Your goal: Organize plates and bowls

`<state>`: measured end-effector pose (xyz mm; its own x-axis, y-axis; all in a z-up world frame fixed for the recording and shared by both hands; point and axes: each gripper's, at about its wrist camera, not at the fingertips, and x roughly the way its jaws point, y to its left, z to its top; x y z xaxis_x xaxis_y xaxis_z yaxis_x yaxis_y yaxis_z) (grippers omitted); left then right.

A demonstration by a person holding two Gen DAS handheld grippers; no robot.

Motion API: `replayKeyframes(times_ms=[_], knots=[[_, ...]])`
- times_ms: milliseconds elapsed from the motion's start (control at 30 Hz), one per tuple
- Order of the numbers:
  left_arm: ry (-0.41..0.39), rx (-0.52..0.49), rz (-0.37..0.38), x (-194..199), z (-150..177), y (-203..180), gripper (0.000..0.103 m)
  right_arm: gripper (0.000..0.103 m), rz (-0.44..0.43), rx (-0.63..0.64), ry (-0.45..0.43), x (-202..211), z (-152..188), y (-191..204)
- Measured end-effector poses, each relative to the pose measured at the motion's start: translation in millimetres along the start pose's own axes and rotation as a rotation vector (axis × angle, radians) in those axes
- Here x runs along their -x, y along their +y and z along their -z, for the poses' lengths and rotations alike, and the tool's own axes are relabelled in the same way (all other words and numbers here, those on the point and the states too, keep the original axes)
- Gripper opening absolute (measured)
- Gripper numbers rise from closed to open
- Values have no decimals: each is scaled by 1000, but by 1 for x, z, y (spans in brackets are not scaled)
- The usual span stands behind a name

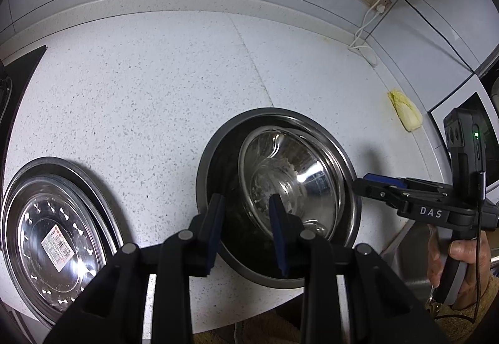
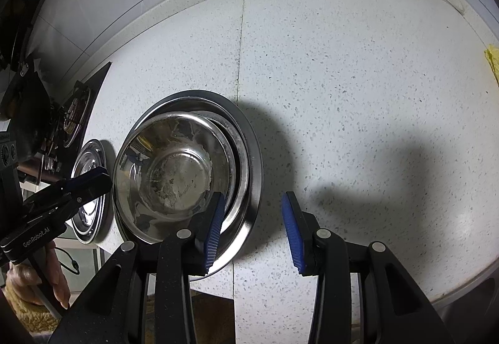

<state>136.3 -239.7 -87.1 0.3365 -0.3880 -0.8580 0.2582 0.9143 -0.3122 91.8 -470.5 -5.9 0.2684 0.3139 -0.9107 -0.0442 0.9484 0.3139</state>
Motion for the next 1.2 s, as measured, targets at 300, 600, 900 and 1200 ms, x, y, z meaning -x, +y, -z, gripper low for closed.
replayKeyframes(times_ms=[300,600,900,1200], knots=[[-15,-5,-10,1,2,0,42,35,1,2,3,-1,0,0],[-21,3,-19,1,4,3,44,39,5,10,8,-2,-2,4],[-17,10,-15,-2,5,6,44,42,13,19,17,-3,-2,4],[7,78,28,-13,4,21,43,42,12,13,47,-13,-1,4]])
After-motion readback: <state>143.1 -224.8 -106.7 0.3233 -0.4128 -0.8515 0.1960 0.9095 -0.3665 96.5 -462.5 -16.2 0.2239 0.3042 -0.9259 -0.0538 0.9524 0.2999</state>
